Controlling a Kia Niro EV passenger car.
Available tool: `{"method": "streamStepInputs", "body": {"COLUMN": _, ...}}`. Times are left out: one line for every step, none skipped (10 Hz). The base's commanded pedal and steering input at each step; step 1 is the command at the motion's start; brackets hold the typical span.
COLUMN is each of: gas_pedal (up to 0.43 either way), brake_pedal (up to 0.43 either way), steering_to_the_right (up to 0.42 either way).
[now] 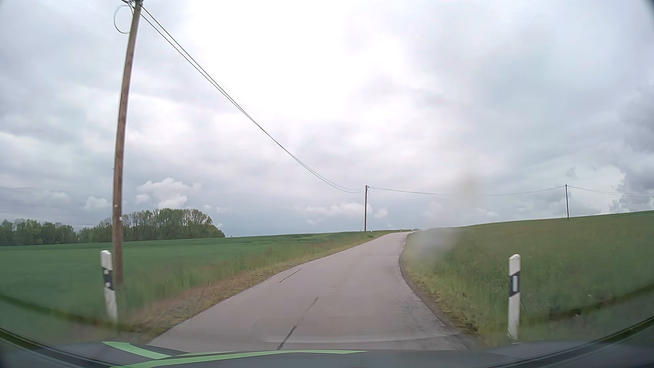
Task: Follow the waypoints while adhering to traffic rules and regulations
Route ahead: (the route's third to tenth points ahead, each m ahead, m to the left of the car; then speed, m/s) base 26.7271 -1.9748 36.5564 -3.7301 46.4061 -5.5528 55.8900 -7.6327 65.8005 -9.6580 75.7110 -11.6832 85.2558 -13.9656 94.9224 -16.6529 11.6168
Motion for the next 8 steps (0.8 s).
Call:
{"method": "streamStepInputs", "body": {"gas_pedal": 0.469, "brake_pedal": 0.0, "steering_to_the_right": 0.036}}
{"method": "streamStepInputs", "body": {"gas_pedal": 0.469, "brake_pedal": 0.0, "steering_to_the_right": 0.042}}
{"method": "streamStepInputs", "body": {"gas_pedal": 0.469, "brake_pedal": 0.0, "steering_to_the_right": 0.047}}
{"method": "streamStepInputs", "body": {"gas_pedal": 0.469, "brake_pedal": 0.0, "steering_to_the_right": 0.052}}
{"method": "streamStepInputs", "body": {"gas_pedal": 0.469, "brake_pedal": 0.0, "steering_to_the_right": 0.054}}
{"method": "streamStepInputs", "body": {"gas_pedal": 0.469, "brake_pedal": 0.0, "steering_to_the_right": 0.054}}
{"method": "streamStepInputs", "body": {"gas_pedal": 0.469, "brake_pedal": 0.0, "steering_to_the_right": 0.054}}
{"method": "streamStepInputs", "body": {"gas_pedal": 0.48, "brake_pedal": 0.0, "steering_to_the_right": 0.053}}
